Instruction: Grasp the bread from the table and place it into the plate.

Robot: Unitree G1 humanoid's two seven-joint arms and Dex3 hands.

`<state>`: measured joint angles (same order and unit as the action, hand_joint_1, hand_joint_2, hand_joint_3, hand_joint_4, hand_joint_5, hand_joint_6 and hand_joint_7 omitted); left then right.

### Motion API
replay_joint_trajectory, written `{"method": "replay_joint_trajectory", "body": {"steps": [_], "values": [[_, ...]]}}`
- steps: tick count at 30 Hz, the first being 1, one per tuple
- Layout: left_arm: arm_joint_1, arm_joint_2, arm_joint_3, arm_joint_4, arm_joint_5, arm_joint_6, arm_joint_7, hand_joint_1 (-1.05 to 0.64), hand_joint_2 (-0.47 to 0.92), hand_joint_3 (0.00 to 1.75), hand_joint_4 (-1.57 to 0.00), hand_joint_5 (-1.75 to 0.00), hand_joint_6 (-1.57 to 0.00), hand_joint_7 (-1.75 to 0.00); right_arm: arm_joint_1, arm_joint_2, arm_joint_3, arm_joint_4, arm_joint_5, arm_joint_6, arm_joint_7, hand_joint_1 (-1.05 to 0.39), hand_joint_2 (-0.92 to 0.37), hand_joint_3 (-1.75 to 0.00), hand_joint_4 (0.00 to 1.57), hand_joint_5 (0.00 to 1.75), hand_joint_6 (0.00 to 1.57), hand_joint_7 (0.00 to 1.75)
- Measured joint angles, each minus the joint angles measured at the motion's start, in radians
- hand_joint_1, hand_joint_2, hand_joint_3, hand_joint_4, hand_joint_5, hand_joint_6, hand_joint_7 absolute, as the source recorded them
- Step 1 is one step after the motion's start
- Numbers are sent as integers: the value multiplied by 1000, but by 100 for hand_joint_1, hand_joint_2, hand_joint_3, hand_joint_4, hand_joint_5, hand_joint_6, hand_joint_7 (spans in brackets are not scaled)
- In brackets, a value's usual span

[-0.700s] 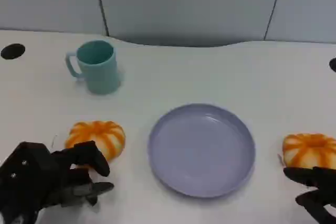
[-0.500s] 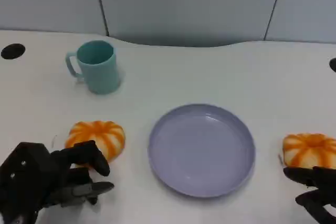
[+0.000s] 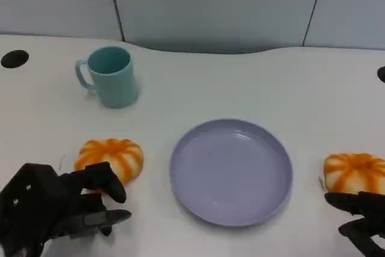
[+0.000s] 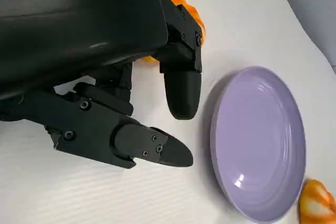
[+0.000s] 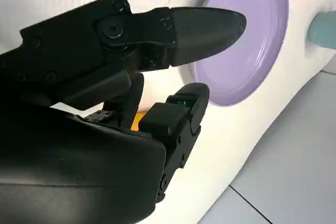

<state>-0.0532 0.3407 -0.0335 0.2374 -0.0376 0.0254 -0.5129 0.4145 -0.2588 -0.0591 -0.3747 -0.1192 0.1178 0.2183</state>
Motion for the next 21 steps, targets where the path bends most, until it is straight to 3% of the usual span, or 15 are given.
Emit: {"method": "replay_joint_trajectory", "body": {"steps": [5, 10, 15, 16, 19, 21], "values": [[23, -17, 21, 4, -2, -73, 35, -31, 92, 6, -58, -175, -38, -175, 1, 0, 1, 0, -2, -10, -1, -37, -92, -39, 49, 85, 76, 1], [53, -57, 46, 34, 70, -393, 171, -28, 92, 7, -59, -175, -36, -175, 6, 3, 4, -1, -4, -9, -3, -37, -92, -39, 48, 85, 76, 0], [61, -42, 43, 57, 392, -696, 482, -27, 92, 6, -58, -175, -35, -175, 8, 11, 7, -5, -6, -8, -3, -37, -92, -39, 49, 85, 76, 0], [60, -40, 42, 69, 412, -714, 507, -33, 92, 4, -46, -171, -36, -149, 8, 12, 7, -5, -6, -8, -3, -37, -92, -39, 49, 85, 76, 0], [70, 3, 39, -30, 657, -670, 596, -39, 92, 2, -35, -161, -36, -121, 8, 16, 11, -5, -10, -7, -6, -37, -92, -39, 49, 86, 75, 0], [70, 51, 40, -141, 801, -622, 646, -51, 91, 1, -25, -115, -43, -61, 5, 18, 19, -6, -13, -6, -9, -37, -92, -39, 50, 86, 75, 0]]}}
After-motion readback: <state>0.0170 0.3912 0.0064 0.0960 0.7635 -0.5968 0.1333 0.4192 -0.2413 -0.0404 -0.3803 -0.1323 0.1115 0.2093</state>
